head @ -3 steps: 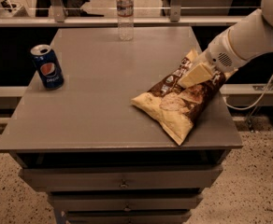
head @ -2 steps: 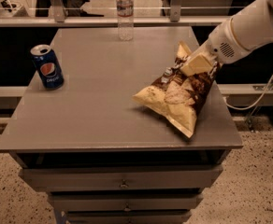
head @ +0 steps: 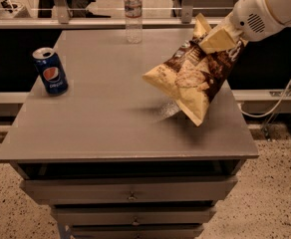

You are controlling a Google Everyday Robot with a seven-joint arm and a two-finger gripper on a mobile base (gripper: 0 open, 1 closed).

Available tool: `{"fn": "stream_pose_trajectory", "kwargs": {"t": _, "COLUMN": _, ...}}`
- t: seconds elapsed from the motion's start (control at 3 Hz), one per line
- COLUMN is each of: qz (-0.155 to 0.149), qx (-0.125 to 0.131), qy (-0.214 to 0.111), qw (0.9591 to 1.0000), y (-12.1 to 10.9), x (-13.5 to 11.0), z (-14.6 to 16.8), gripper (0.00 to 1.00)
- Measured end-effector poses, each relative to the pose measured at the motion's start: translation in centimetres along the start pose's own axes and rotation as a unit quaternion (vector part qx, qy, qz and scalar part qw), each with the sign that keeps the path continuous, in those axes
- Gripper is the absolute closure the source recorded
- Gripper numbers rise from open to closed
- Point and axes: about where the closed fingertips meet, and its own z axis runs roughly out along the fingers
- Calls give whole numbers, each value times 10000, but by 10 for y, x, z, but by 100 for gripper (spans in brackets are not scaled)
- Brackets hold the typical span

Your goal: Move brown chip bag near water bottle

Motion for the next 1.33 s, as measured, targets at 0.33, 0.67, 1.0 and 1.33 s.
{"fn": "stream_pose_trajectory", "kwargs": {"t": 0.33, "qz": 0, "qx": 0, "qy": -1, "qw": 10000, "y": 0, "x": 0, "z": 0, "gripper": 100}}
{"fn": "stream_pose_trajectory", "kwargs": {"t": 0.67, "qz": -49, "qx": 70, "qy": -194, "qw": 9998, "y": -8, "x": -14, "z": 13, "gripper": 100}}
{"fn": "stream_pose_trajectory", "kwargs": {"t": 1.0, "qz": -26, "qx": 118, "qy": -547, "qw": 9984, "y": -29, "x": -37, "z": 36, "gripper": 100}}
{"fn": "stream_pose_trajectory", "kwargs": {"t": 1.33, "qz": -3, "qx": 119, "qy": -950, "qw": 9954, "y": -57, "x": -69, "z": 71, "gripper": 100}}
